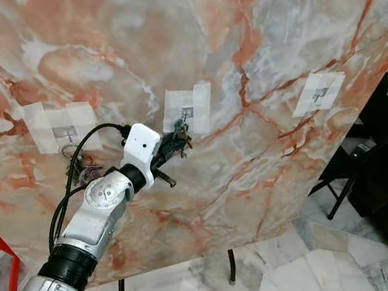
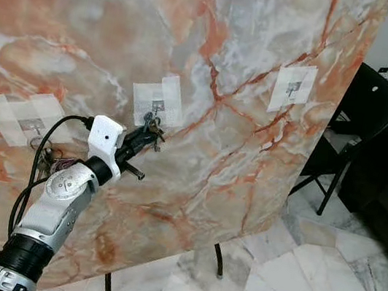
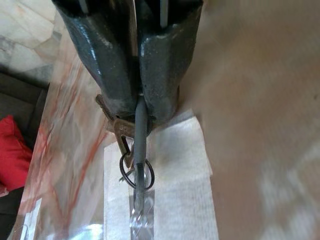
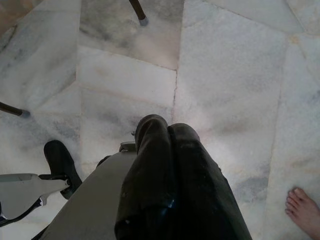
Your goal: Hang keys on a hook
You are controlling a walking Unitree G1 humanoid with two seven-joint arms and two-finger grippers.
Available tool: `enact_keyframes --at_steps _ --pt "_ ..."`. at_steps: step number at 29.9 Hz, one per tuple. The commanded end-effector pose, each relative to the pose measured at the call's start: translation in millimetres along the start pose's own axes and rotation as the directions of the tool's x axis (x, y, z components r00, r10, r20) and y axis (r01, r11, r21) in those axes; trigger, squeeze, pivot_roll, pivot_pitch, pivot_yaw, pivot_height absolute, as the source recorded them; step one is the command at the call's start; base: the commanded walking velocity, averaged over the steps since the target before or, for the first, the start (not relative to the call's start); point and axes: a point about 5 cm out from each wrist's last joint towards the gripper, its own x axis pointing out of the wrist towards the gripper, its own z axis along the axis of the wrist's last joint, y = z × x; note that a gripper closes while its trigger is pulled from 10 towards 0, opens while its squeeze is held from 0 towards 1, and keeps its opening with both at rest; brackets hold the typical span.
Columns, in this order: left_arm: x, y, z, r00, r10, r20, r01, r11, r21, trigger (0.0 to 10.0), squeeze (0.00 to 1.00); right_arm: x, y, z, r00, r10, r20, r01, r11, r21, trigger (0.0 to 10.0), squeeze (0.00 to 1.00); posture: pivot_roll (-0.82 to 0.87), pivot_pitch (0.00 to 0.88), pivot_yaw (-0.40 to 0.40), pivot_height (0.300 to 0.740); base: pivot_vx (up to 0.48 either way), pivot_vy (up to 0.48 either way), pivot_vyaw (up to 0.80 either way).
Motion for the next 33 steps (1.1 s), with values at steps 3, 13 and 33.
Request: enact_keyframes --at_steps 3,13,33 --pt "-2.0 3.2 -2 1.0 0.022 -0.009 -0.022 1.0 -0.021 10.0 0.0 -0.1 -0.9 0 1.0 -0.002 -0.002 0.002 1.0 -0.004 10.0 0.0 0.02 0.0 0.0 0.74 0.0 0.0 0.0" --pt "-1.9 3.4 0 1.0 0.014 -0.007 -0.013 1.0 0.014 10.0 0.56 -0.1 -1.0 0 1.0 -0.002 -0.002 0.002 1.0 -0.006 10.0 0.0 0.02 0.0 0.0 0.74 0.0 0.0 0.0" --pt "-37.4 3.3 -31 0.989 -0.051 -0.136 0.056 0.998 0.029 10.0 1.0 -0.1 -0.8 0 1.0 0.0 -0.004 0.0 1.0 -0.014 10.0 0.0 0.02 0.0 0.001 0.74 0.0 0.0 0.0"
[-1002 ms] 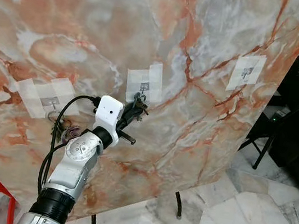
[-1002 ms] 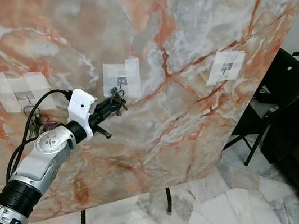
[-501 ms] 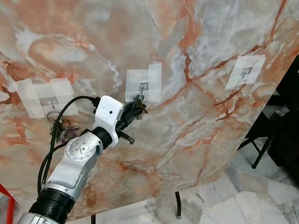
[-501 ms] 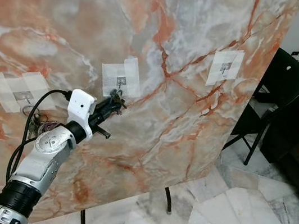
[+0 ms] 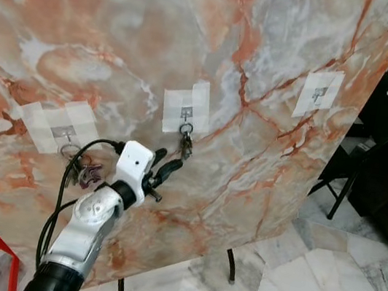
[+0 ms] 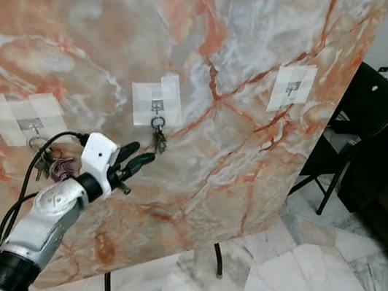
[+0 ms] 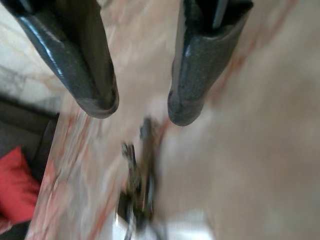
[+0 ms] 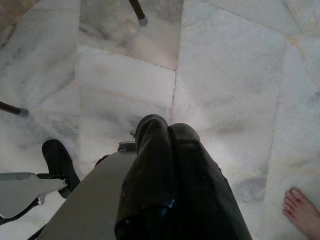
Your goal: Hang keys on a hook
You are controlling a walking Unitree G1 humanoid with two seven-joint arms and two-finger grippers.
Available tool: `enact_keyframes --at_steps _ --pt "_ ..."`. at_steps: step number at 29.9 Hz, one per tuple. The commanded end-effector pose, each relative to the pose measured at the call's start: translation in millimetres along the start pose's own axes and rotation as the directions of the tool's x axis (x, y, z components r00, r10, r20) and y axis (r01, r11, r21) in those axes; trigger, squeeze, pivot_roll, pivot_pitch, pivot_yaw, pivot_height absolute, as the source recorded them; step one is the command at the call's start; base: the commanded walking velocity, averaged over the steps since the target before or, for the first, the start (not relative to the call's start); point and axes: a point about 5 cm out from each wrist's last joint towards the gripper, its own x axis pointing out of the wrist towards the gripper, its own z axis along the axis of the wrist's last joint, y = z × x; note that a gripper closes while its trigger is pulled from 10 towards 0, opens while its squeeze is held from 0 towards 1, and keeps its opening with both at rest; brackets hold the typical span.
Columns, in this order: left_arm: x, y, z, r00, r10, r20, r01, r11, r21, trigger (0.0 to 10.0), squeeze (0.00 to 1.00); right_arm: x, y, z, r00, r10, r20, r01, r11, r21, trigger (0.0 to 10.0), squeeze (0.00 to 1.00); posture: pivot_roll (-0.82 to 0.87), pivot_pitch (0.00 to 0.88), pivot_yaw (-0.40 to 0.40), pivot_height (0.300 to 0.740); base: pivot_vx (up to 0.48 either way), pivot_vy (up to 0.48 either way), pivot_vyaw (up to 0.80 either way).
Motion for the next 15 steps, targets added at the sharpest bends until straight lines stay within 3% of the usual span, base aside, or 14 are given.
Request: enact_keyframes --at_steps 1,3,4,5,6,10,15 --pt "-5.8 2.1 -6 0.999 -0.009 -0.041 0.009 1.0 0.018 10.0 1.0 -0.1 -1.2 0 1.0 -0.002 -0.004 0.002 1.0 -0.003 10.0 0.0 0.02 0.0 0.001 0.74 0.0 0.0 0.0" --pt "-13.5 5.2 -21 0.994 0.0 -0.108 0.004 0.999 0.042 10.0 1.0 -0.2 -1.1 -1 1.0 -0.001 -0.005 0.001 1.0 -0.005 10.0 0.0 0.02 0.0 0.001 0.74 0.0 0.0 0.0" --pt "-17.2 6.1 -28 0.99 -0.001 -0.142 0.009 0.998 0.059 10.0 0.78 -0.2 -1.0 -1 1.0 -0.001 -0.005 0.001 1.0 -0.006 10.0 0.0 0.02 0.0 0.001 0.74 0.0 0.0 0.0" --pt "-25.0 7.7 -43 0.979 0.0 -0.205 0.012 0.998 0.057 10.0 0.0 -0.2 -1.0 -1 1.0 0.0 -0.005 0.0 1.0 -0.008 10.0 0.0 0.02 0.0 0.001 0.74 0.0 0.0 0.0" --pt "-33.4 9.0 -58 0.965 0.005 -0.26 0.003 1.0 0.03 10.0 0.0 -0.2 -0.8 -1 1.0 0.0 -0.005 0.0 1.0 -0.009 10.0 0.0 0.02 0.0 0.003 0.74 0.0 0.0 0.0" --pt "-43.7 11.4 -75 0.946 0.022 -0.325 -0.017 1.0 0.017 10.0 0.0 -0.2 -0.5 -1 1.0 -0.002 -0.006 0.002 1.0 -0.007 10.0 0.0 0.02 0.0 0.007 0.74 0.0 0.0 0.0" --pt "-76.8 12.8 -123 0.83 0.027 -0.557 0.017 0.997 0.074 10.0 0.0 -0.1 0.5 -2 1.0 -0.003 -0.008 0.003 1.0 -0.005 10.0 0.0 0.01 0.0 0.016 0.74 0.0 0.0 0.0"
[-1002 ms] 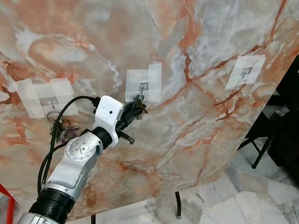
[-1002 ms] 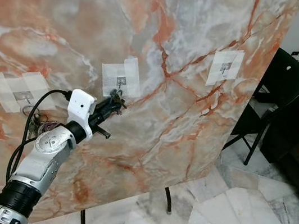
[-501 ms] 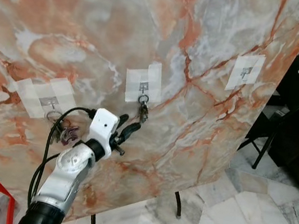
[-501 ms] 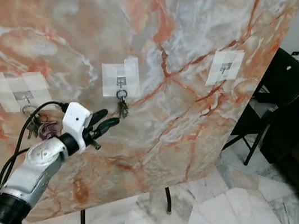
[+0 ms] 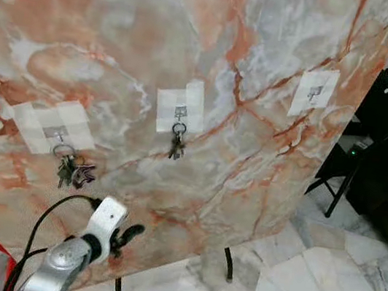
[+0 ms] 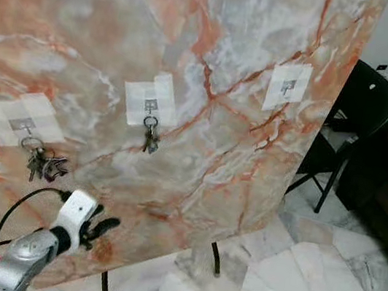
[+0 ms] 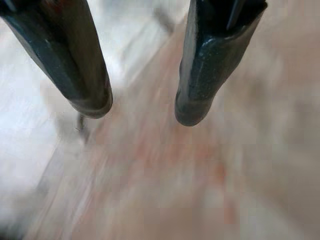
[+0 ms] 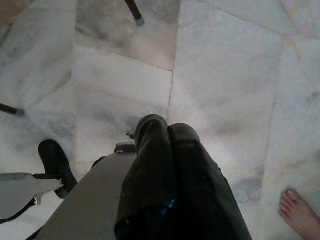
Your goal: Hang keys on a hook
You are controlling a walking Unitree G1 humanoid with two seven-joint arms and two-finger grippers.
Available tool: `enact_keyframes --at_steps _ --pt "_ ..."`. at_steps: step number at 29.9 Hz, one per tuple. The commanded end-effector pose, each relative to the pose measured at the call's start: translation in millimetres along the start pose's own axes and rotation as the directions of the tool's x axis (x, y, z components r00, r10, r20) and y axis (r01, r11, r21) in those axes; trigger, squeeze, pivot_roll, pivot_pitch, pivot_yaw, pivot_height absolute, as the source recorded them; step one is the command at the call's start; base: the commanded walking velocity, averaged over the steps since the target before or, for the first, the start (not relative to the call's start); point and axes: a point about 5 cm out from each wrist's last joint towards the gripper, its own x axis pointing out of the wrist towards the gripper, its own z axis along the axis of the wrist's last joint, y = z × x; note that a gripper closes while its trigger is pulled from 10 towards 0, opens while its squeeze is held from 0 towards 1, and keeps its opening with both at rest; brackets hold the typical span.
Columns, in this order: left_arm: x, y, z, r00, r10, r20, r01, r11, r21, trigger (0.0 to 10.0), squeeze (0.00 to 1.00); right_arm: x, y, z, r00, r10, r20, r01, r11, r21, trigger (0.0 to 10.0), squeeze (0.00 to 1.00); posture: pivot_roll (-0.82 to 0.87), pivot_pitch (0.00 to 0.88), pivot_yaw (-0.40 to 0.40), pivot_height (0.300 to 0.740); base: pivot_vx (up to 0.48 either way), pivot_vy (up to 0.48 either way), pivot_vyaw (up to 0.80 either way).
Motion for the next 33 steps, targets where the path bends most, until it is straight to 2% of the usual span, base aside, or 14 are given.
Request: enact_keyframes --at_steps 1,5,6,8,12,16,18,23,24,27,33 --pt "-3.5 -2.0 -23 0.995 -0.005 -0.103 0.007 1.0 0.025 10.0 0.0 -0.2 0.4 -3 1.0 -0.002 -0.009 0.002 1.0 0.0 10.0 0.0 0.01 0.0 0.016 0.74 0.0 0.0 0.0" --pt "-4.3 0.3 -37 0.987 0.021 -0.158 -0.024 1.0 -0.019 10.0 0.0 -0.1 1.2 -3 1.0 0.002 -0.006 -0.002 1.0 -0.011 10.0 0.0 0.02 0.0 0.019 0.74 0.0 0.0 0.0" --pt "-3.8 -0.4 -45 0.979 0.032 -0.199 -0.04 0.999 -0.033 10.0 0.0 0.0 1.7 -2 1.0 0.004 -0.005 -0.004 1.0 -0.011 10.0 0.0 0.02 0.0 0.017 0.74 0.0 0.0 0.0" --pt "-3.7 -1.1 -47 0.976 0.034 -0.215 -0.042 0.999 -0.033 10.0 0.0 0.0 1.9 -2 1.0 0.004 -0.004 -0.004 1.0 -0.01 10.0 0.0 0.02 0.0 0.017 0.74 0.0 0.0 0.0" --pt "-4.0 -7.2 -63 0.951 0.048 -0.306 -0.066 0.997 -0.048 10.0 0.0 0.1 2.5 -1 1.0 0.008 -0.005 -0.009 0.999 -0.044 10.0 0.0 0.02 0.0 0.018 0.74 0.0 0.0 0.0" --pt "-9.1 -11.7 -77 0.923 0.093 -0.374 -0.127 0.99 -0.069 10.0 0.0 0.2 2.8 -1 1.0 0.005 0.0 -0.005 1.0 -0.022 10.0 0.0 0.01 0.0 0.02 0.74 0.0 0.0 0.0" --pt "-17.1 -17.8 -92 0.897 0.109 -0.428 -0.163 0.982 -0.093 10.0 0.0 0.3 2.7 -1 1.0 0.007 -0.015 -0.008 0.998 -0.069 10.0 0.0 0.01 0.0 0.019 0.74 0.0 0.0 0.0" --pt "-23.2 -20.8 -101 0.878 0.142 -0.456 -0.23 0.963 -0.143 10.0 0.0 0.3 2.3 2 1.0 0.019 -0.012 -0.021 0.988 -0.151 10.0 0.0 0.01 0.0 0.018 0.74 0.0 0.0 0.0" --pt "-23.7 -22.5 -102 0.877 0.149 -0.456 -0.239 0.96 -0.146 10.0 0.0 0.3 1.8 3 0.999 0.024 -0.022 -0.029 0.976 -0.218 10.0 0.0 0.01 0.0 0.017 0.74 0.0 0.0 0.8" --pt "-24.7 -25.2 -105 0.871 0.156 -0.466 -0.248 0.958 -0.142 10.0 0.0 0.4 1.6 5 0.999 0.036 -0.036 -0.045 0.947 -0.318 10.0 0.0 0.01 0.0 0.012 0.74 0.0 0.0 0.8" --pt "-26.1 -28.0 -108 0.862 0.16 -0.481 -0.252 0.959 -0.133 10.0 0.0 0.5 2.3 5 0.998 0.041 -0.038 -0.051 0.945 -0.322 10.0 0.0 0.01 0.0 0.014 0.74 0.0 0.0 0.8"
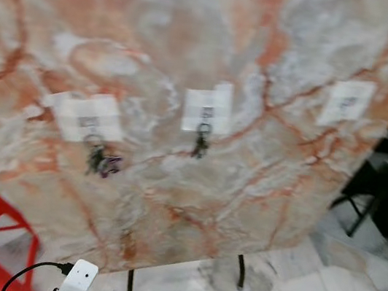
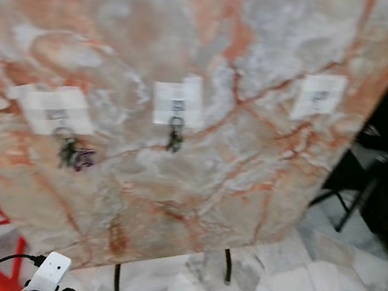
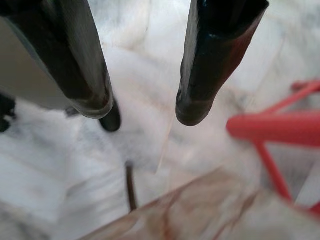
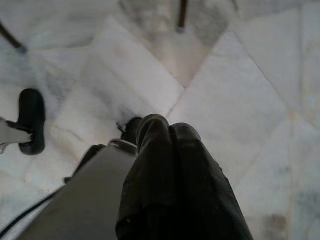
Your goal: Hang keys on a hook
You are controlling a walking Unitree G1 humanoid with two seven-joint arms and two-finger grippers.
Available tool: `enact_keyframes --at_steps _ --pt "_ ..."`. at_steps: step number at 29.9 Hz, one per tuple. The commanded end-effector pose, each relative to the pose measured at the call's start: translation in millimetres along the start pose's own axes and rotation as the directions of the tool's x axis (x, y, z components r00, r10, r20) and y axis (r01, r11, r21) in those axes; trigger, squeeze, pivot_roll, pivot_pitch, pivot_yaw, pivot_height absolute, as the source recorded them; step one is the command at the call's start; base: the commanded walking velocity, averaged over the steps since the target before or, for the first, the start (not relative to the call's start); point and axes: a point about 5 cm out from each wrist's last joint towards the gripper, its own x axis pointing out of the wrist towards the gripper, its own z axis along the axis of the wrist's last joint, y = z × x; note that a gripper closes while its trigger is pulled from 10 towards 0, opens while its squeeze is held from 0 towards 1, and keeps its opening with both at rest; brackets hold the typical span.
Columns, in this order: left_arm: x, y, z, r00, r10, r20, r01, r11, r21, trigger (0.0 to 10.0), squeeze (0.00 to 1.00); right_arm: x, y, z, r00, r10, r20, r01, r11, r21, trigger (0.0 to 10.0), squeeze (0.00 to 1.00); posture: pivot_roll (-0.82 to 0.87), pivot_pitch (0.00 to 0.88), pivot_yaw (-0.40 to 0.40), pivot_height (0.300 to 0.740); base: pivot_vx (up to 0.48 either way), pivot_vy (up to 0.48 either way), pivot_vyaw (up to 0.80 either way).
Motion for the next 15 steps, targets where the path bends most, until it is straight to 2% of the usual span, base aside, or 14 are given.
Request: enact_keyframes --at_steps 1,3,8,10,15 --pt "0.0 -2.7 -2.9 1.0 -0.002 -0.013 0.002 1.0 0.0 10.0 0.0 0.1 1.2 -0.9 1.0 0.005 -0.005 -0.005 1.0 -0.008 10.0 0.0 0.01 0.0 0.014 0.74 0.0 0.0 0.8" --pt "0.4 -5.0 -2.9 1.0 -0.007 -0.015 0.007 1.0 0.006 10.0 0.0 0.2 1.9 -0.1 1.0 0.019 -0.011 -0.019 0.999 -0.05 10.0 0.0 0.01 0.0 0.016 0.74 0.0 0.0 0.8" --pt "0.7 -6.4 -2.3 1.0 -0.007 -0.014 0.007 1.0 0.006 10.0 0.0 0.2 1.9 -0.4 1.0 0.022 -0.016 -0.023 0.998 -0.055 10.0 0.0 0.01 0.0 0.013 0.74 0.0 0.0 0.8" --pt "1.1 -8.2 -2.1 1.0 -0.006 -0.016 0.006 1.0 0.002 10.0 0.0 0.1 1.0 -1.7 1.0 0.003 -0.016 -0.003 1.0 -0.002 10.0 0.0 0.01 0.0 0.015 0.74 0.0 0.0 0.8" --pt "1.2 -10.9 -3.4 1.0 -0.013 -0.025 0.013 1.0 -0.004 10.0 0.0 0.0 0.1 -3.3 1.0 -0.014 -0.019 0.015 0.998 0.059 10.0 0.0 0.01 0.0 0.012 0.74 0.0 0.0 0.8"
